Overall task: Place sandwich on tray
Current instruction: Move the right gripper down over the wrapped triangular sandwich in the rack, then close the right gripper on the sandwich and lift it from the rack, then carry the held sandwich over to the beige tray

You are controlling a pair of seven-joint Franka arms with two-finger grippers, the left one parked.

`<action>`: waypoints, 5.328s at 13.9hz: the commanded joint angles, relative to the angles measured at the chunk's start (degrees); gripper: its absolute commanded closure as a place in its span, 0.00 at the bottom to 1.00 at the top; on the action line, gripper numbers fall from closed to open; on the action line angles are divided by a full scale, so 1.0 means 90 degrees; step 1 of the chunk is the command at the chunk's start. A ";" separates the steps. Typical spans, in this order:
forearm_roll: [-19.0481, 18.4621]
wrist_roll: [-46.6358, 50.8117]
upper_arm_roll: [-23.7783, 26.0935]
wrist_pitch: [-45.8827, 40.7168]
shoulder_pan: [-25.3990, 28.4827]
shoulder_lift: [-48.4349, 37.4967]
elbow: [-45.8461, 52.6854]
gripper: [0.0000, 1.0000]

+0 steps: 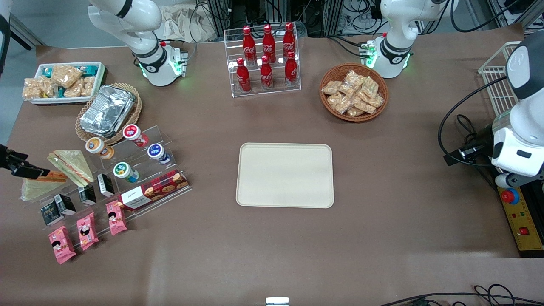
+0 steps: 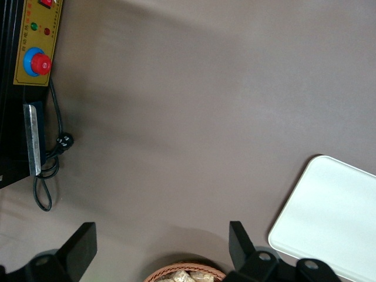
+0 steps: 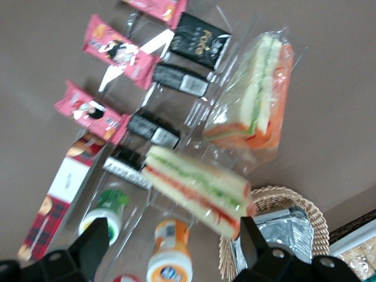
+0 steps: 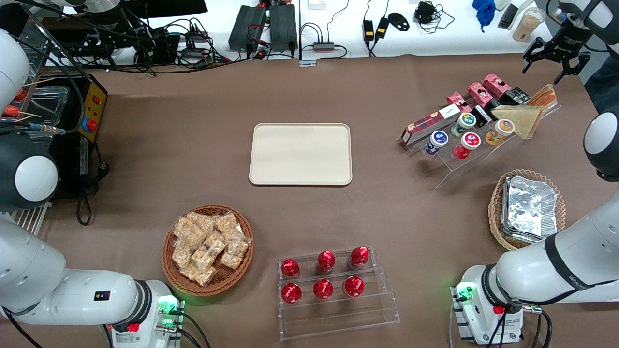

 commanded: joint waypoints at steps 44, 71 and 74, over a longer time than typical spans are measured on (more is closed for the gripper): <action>-0.0142 0.0492 0.0105 0.0552 -0.0085 0.0228 0.0706 0.71; 0.0904 0.7356 0.1335 0.3136 0.4593 0.1661 0.0727 0.67; 0.0815 0.7599 0.1316 0.3722 0.4809 0.2159 0.0727 0.67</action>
